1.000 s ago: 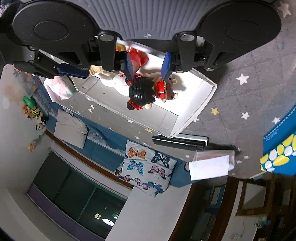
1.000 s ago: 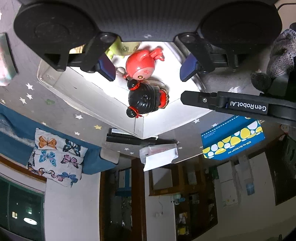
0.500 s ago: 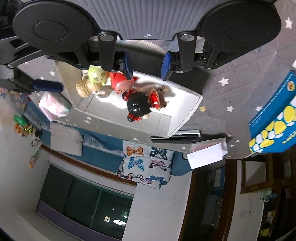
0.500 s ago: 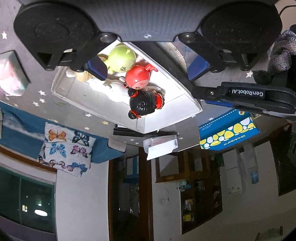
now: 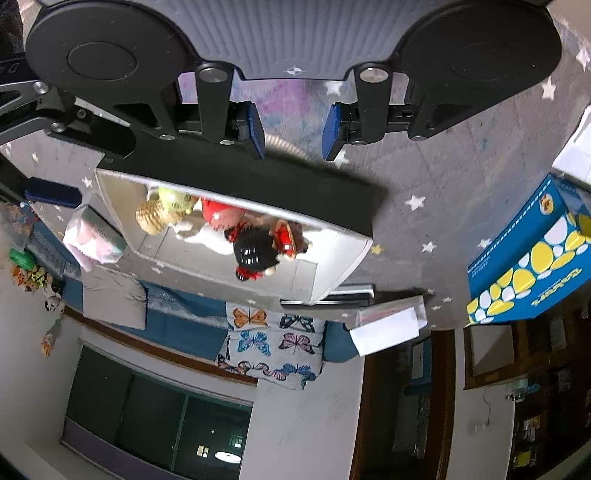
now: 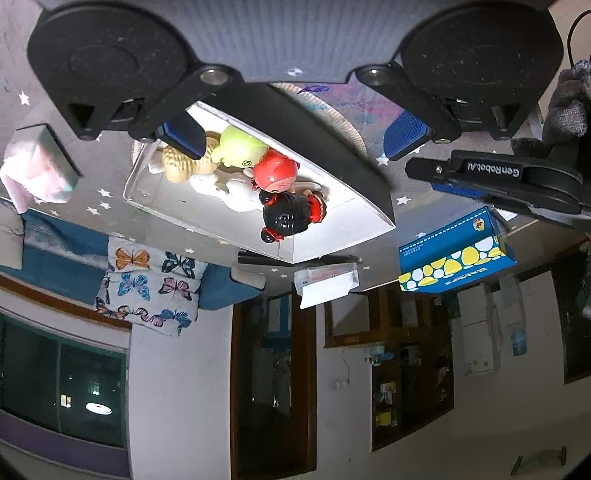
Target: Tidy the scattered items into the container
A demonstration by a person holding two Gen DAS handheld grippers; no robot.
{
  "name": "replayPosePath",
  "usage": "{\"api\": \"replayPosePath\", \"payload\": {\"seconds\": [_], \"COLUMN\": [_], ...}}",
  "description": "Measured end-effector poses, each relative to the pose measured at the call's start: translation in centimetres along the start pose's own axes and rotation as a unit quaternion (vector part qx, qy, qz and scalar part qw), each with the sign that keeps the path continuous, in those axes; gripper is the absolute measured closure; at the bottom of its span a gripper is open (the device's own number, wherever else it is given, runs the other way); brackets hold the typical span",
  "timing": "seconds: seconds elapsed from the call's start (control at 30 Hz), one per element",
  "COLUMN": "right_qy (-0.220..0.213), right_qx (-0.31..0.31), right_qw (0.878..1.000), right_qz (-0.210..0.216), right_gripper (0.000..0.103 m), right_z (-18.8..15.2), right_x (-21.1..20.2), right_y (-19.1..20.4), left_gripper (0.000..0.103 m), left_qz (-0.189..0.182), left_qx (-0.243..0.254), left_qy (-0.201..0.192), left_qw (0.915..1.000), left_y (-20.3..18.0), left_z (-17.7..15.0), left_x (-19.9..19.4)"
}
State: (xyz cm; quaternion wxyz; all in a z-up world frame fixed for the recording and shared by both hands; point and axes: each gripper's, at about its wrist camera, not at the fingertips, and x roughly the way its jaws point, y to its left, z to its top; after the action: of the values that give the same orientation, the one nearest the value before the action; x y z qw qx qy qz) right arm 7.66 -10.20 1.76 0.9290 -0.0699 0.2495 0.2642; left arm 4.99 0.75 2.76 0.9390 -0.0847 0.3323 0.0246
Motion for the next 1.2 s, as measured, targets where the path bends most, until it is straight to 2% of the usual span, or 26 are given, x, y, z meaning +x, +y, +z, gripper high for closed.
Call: {"api": "replayPosePath", "payload": {"seconds": [0.13, 0.53, 0.7, 0.87, 1.2], "right_qy": [-0.017, -0.012, 0.0, 0.015, 0.05], "right_qx": [-0.011, 0.036, 0.047, 0.07, 0.11], "right_qw": [1.0, 0.999, 0.999, 0.997, 0.992], "right_qz": [-0.011, -0.002, -0.003, -0.018, -0.033], "right_gripper": [0.0, 0.0, 0.0, 0.0, 0.0], "right_z": [-1.0, -3.2, -3.6, -3.9, -4.8], "right_x": [-0.9, -1.5, -1.2, -0.1, 1.7], "right_y": [0.9, 1.4, 1.5, 1.3, 1.0], "left_gripper": [0.066, 0.068, 0.068, 0.068, 0.068], "left_qz": [0.008, 0.029, 0.024, 0.04, 0.047], "left_qx": [-0.009, 0.015, 0.022, 0.033, 0.034], "left_qy": [0.018, 0.008, 0.014, 0.004, 0.009], "left_qw": [0.9998, 0.9994, 0.9994, 0.9986, 0.9983], "left_y": [0.2, -0.4, -0.7, -0.9, -0.7], "left_z": [-0.9, -2.7, -2.8, -2.8, -2.5], "left_x": [0.0, -0.7, -0.6, -0.4, 0.7]}}
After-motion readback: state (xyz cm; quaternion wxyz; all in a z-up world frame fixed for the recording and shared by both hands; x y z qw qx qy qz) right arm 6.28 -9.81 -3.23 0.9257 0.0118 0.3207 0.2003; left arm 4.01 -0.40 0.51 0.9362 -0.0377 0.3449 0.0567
